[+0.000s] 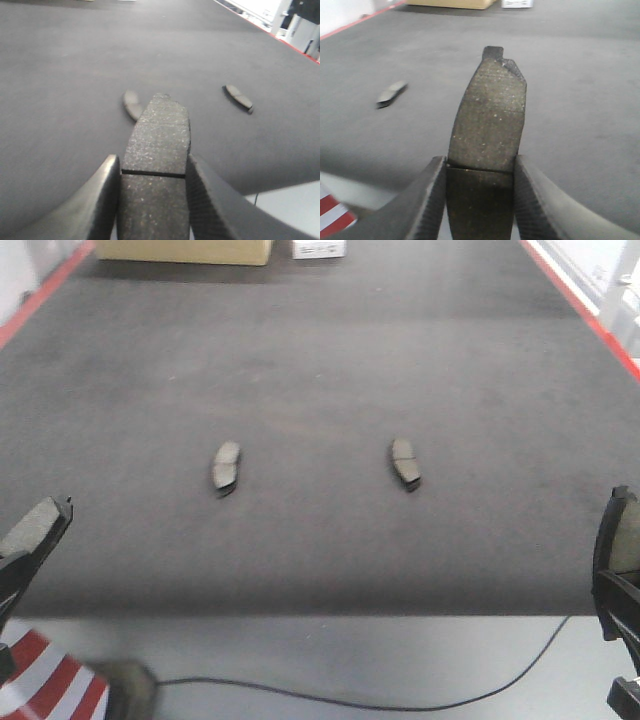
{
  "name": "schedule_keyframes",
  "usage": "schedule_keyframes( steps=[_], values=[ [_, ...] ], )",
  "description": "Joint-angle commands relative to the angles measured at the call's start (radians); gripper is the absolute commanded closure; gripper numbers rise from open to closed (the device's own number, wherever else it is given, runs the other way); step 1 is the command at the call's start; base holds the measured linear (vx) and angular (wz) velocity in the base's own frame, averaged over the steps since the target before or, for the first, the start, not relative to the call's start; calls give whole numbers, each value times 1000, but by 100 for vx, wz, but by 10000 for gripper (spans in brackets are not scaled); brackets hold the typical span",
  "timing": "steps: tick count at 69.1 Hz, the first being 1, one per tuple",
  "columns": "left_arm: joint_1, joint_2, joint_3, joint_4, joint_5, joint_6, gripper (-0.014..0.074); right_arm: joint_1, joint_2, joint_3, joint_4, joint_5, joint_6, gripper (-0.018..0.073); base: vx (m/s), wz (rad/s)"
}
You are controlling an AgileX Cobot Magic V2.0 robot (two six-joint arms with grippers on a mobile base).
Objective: Move and align brake pads A on conveyor
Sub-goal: 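Approach the conveyor belt holding both pads above its surface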
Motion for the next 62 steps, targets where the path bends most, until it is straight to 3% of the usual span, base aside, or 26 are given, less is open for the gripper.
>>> schedule_keyframes(
  steps=[1, 30, 62],
  values=[
    [-2, 4, -31, 1, -97, -1, 489, -2, 3, -34, -20, -92, -5, 557, 26, -29],
    [-2, 4, -31, 1, -96, -1, 489, -2, 3, -34, -20, -92, -5, 557, 25, -17],
    [-2, 4, -31, 1, -96, -1, 489, -2, 3, -34, -20, -88, -5, 557, 19, 15]
  ],
)
